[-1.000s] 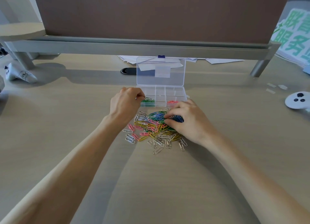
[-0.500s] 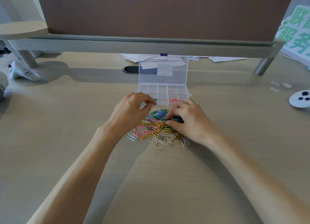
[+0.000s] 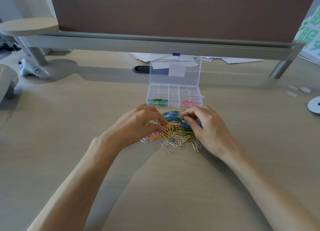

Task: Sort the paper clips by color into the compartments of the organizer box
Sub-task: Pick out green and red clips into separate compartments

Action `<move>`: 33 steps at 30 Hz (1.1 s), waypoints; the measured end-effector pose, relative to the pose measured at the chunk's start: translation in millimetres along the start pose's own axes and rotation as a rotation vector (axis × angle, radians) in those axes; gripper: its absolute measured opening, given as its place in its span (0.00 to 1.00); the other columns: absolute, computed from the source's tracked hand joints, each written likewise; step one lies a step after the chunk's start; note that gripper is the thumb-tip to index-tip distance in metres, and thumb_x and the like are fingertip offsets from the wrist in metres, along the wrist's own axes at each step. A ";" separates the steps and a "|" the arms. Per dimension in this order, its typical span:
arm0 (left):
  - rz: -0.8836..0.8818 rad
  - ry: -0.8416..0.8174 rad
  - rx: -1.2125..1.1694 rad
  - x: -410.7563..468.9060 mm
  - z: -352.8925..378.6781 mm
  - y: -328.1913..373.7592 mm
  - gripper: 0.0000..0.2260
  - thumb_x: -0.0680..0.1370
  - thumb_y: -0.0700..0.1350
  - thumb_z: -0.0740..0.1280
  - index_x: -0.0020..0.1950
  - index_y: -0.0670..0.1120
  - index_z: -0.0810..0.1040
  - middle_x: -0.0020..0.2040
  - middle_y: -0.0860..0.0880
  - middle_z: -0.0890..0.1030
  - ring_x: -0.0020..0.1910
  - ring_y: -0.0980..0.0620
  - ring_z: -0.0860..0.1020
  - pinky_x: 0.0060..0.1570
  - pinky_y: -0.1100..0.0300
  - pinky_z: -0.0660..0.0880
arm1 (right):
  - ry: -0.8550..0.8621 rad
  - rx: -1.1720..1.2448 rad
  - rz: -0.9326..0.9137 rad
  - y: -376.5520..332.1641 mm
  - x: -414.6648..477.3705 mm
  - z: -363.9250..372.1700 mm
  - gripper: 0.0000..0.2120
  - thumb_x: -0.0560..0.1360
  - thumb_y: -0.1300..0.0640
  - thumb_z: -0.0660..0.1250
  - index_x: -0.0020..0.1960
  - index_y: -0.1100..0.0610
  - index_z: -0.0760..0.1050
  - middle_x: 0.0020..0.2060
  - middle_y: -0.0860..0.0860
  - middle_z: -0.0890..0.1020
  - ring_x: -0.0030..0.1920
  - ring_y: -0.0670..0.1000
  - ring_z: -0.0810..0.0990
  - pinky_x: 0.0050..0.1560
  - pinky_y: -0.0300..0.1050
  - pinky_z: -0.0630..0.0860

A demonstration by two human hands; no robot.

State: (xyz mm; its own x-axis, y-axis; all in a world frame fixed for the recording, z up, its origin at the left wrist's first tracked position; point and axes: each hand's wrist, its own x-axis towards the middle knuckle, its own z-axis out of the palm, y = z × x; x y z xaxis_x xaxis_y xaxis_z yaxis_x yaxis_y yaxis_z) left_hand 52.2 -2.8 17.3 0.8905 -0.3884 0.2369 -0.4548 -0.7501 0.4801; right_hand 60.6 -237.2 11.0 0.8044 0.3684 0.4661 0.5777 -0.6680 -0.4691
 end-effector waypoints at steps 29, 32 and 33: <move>0.107 0.187 0.108 -12.4 12.6 -4.3 0.06 0.77 0.49 0.66 0.50 0.55 0.82 0.46 0.60 0.79 0.46 0.60 0.71 0.40 0.55 0.75 | -0.138 -0.216 -0.288 -5.9 12.1 6.9 0.03 0.71 0.56 0.71 0.44 0.51 0.82 0.37 0.42 0.82 0.45 0.50 0.74 0.47 0.41 0.61; 0.086 0.249 0.132 -13.1 12.9 -4.9 0.05 0.77 0.49 0.67 0.50 0.54 0.81 0.45 0.59 0.80 0.45 0.58 0.72 0.37 0.55 0.74 | -0.160 -0.267 -0.320 -11.2 15.4 4.3 0.05 0.71 0.54 0.67 0.42 0.52 0.82 0.36 0.44 0.82 0.45 0.52 0.76 0.48 0.49 0.70; 0.076 0.259 0.151 -13.8 12.8 -5.0 0.04 0.77 0.49 0.68 0.50 0.54 0.81 0.45 0.59 0.80 0.45 0.58 0.72 0.37 0.55 0.74 | -0.164 -0.281 -0.326 -12.2 15.7 3.4 0.06 0.71 0.54 0.66 0.42 0.52 0.82 0.36 0.44 0.82 0.45 0.52 0.76 0.47 0.52 0.71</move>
State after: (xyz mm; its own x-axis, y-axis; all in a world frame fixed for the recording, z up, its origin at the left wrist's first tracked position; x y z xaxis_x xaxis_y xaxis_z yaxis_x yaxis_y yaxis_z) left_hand 42.0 -0.5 0.8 0.8179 -0.3117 0.4836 -0.4990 -0.8027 0.3266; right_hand 66.6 -221.1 21.5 0.6109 0.6711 0.4200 0.7628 -0.6410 -0.0853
